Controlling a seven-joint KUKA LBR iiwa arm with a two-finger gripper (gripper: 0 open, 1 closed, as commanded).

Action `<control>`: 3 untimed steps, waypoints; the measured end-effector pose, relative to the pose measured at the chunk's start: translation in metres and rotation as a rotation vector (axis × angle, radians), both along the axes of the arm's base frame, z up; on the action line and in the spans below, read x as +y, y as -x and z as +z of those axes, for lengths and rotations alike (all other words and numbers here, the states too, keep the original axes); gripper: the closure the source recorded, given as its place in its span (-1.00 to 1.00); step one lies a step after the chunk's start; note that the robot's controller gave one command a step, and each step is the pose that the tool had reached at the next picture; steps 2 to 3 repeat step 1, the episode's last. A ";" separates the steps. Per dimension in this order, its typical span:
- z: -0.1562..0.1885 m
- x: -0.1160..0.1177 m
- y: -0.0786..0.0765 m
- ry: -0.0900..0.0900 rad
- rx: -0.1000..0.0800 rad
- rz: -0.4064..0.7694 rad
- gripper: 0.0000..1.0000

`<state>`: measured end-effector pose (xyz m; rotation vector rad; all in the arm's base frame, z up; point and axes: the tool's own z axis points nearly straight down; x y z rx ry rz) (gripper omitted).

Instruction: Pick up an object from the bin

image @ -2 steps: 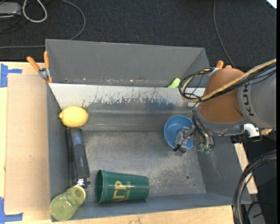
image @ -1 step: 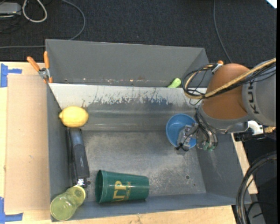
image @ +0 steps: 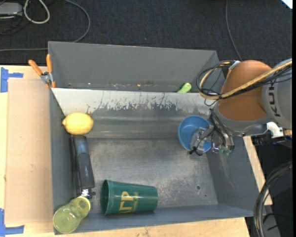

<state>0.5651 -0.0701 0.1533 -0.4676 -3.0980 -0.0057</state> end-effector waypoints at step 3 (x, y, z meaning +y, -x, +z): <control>0.015 0.000 0.000 -0.001 0.001 0.002 1.00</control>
Offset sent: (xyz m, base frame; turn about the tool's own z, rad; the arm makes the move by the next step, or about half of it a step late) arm -0.0001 -0.0001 0.0193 -0.0014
